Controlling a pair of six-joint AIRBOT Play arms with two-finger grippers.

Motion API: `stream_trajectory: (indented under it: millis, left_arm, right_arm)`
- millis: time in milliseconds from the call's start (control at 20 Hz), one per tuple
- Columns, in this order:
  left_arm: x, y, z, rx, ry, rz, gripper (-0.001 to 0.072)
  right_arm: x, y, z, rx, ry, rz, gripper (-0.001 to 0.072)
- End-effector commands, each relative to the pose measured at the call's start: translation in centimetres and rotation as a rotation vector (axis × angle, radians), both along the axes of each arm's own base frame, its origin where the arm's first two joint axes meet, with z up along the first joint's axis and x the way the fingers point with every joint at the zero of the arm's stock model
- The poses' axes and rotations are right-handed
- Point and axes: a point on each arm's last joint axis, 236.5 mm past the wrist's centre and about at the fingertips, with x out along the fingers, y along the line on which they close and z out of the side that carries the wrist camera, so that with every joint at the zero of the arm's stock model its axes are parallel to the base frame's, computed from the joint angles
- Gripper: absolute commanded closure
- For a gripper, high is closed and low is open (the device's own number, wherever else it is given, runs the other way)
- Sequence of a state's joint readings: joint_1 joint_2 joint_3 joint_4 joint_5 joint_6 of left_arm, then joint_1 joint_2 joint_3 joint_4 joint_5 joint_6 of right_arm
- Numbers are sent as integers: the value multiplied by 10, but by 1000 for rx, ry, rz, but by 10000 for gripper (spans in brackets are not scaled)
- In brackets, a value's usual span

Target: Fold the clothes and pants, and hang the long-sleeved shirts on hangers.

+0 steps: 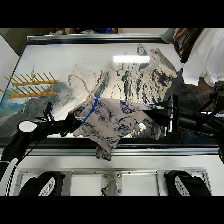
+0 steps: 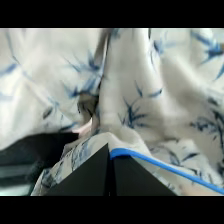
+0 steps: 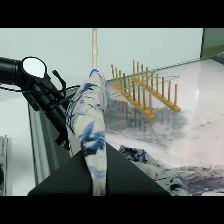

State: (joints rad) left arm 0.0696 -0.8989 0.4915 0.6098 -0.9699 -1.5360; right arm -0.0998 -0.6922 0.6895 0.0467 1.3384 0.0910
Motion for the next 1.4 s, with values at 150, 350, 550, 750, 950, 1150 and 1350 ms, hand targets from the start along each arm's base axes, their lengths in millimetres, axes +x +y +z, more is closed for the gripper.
stream_trajectory:
  millis: [150, 350, 550, 750, 950, 1150, 1350]
  left_arm:
    - [21, 28, 22, 111, -83, -17, 691]
    - [18, 31, 23, 144, -72, -39, 691]
    - [20, 31, 22, 155, -80, -39, 691]
    - [29, 49, 35, 168, -101, -5, 691]
    - [41, 63, 67, 187, -167, -16, 691]
    - [48, 69, 94, 250, -223, -55, 691]
    - [58, 52, 134, 242, -251, -178, 691]
  right_arm:
    - [-1, 0, 1, 5, 15, 5, 705]
    - [-2, 1, 1, 6, 18, 7, 705]
    - [-2, 1, 1, 8, 25, 8, 705]
    - [-2, 1, -14, -46, 56, 7, 705]
    - [-2, 1, -22, -78, 70, 6, 705]
    - [-6, 2, -22, -78, 73, 26, 705]
    - [-12, 3, -32, -110, 108, 48, 705]
